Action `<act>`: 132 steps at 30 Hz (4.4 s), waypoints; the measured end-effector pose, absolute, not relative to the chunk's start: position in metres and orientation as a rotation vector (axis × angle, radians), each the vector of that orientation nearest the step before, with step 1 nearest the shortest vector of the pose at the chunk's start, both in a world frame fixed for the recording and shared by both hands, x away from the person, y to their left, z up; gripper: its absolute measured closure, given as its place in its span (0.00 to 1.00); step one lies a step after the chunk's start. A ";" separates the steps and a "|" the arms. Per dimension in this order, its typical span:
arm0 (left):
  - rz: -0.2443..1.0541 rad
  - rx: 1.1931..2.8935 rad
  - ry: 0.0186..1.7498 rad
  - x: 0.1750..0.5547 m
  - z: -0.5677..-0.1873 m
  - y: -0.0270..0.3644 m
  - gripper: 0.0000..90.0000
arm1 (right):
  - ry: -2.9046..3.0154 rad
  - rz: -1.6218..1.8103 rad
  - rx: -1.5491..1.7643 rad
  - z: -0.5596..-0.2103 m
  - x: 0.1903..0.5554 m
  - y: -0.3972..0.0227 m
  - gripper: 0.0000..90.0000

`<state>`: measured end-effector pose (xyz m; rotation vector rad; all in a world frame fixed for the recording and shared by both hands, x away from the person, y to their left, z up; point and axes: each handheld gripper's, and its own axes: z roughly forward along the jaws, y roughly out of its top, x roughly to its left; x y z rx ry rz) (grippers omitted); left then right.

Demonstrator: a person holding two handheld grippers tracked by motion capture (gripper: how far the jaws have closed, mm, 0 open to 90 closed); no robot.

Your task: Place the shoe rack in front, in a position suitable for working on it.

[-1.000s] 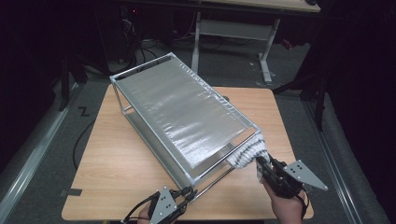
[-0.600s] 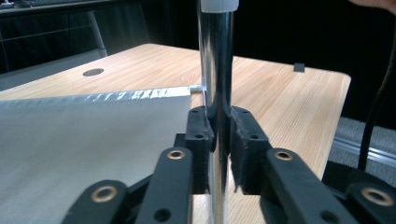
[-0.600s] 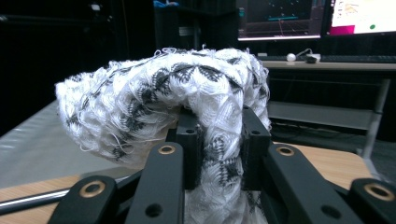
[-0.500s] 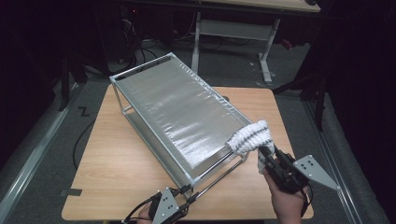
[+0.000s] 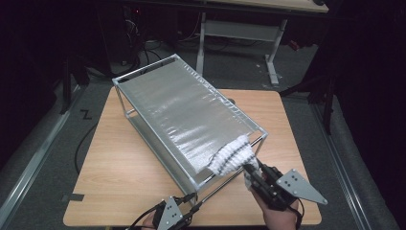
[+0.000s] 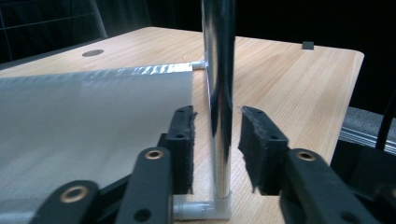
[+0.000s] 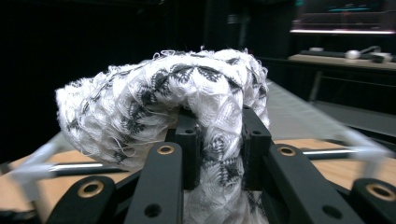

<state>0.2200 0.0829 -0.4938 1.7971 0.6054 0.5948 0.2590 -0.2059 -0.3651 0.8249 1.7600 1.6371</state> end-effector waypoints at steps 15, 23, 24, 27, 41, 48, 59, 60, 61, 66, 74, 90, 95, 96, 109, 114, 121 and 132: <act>0.598 1.823 0.596 0.221 -0.494 0.080 0.88 | 1.901 1.525 0.687 -0.381 0.244 -0.158 0.82; 0.591 1.823 0.595 0.221 -0.494 0.080 0.88 | 1.873 1.491 0.750 -0.381 0.254 -0.171 0.82; 0.591 1.823 0.595 0.221 -0.494 0.080 0.88 | 1.873 1.491 0.750 -0.381 0.254 -0.171 0.82; 0.589 1.824 0.594 0.221 -0.494 0.080 0.88 | 1.843 1.456 0.807 -0.382 0.264 -0.184 0.82; 0.586 1.827 0.592 0.221 -0.494 0.081 0.88 | 1.720 1.347 1.053 -0.387 0.302 -0.237 0.83; 0.582 1.826 0.594 0.221 -0.494 0.081 0.88 | 1.669 1.322 1.146 -0.388 0.312 -0.258 0.83; 0.579 1.828 0.592 0.221 -0.494 0.081 0.88 | 1.693 1.338 1.116 -0.390 0.312 -0.255 0.82; 0.579 1.828 0.592 0.221 -0.494 0.082 0.88 | 1.698 1.337 1.107 -0.390 0.311 -0.254 0.82; 0.579 1.828 0.592 0.221 -0.494 0.082 0.88 | 1.707 1.343 1.096 -0.390 0.310 -0.252 0.82; 0.578 1.830 0.591 0.221 -0.494 0.082 0.88 | 1.739 1.353 1.045 -0.390 0.304 -0.242 0.82; 0.577 1.830 0.590 0.221 -0.493 0.081 0.88 | 1.802 1.374 0.943 -0.388 0.289 -0.221 0.82; 0.578 1.829 0.591 0.221 -0.494 0.081 0.88 | 1.940 1.441 0.692 -0.386 0.249 -0.172 0.81; 0.577 1.828 0.592 0.221 -0.494 0.081 0.88 | 1.978 1.462 0.619 -0.385 0.234 -0.156 0.81; 0.577 1.828 0.592 0.221 -0.494 0.081 0.88 | 1.982 1.462 0.614 -0.385 0.233 -0.155 0.81; 0.577 1.829 0.591 0.221 -0.494 0.081 0.88 | 1.973 1.453 0.633 -0.385 0.237 -0.160 0.81; 0.578 1.829 0.591 0.221 -0.493 0.080 0.88 | 1.960 1.446 0.667 -0.385 0.243 -0.166 0.81; 0.579 1.830 0.595 0.219 -0.493 0.082 0.88 | 1.915 1.418 0.761 -0.385 0.263 -0.187 0.81; 0.591 1.829 0.610 0.214 -0.493 0.088 0.89 | 1.835 1.378 0.894 -0.386 0.293 -0.218 0.81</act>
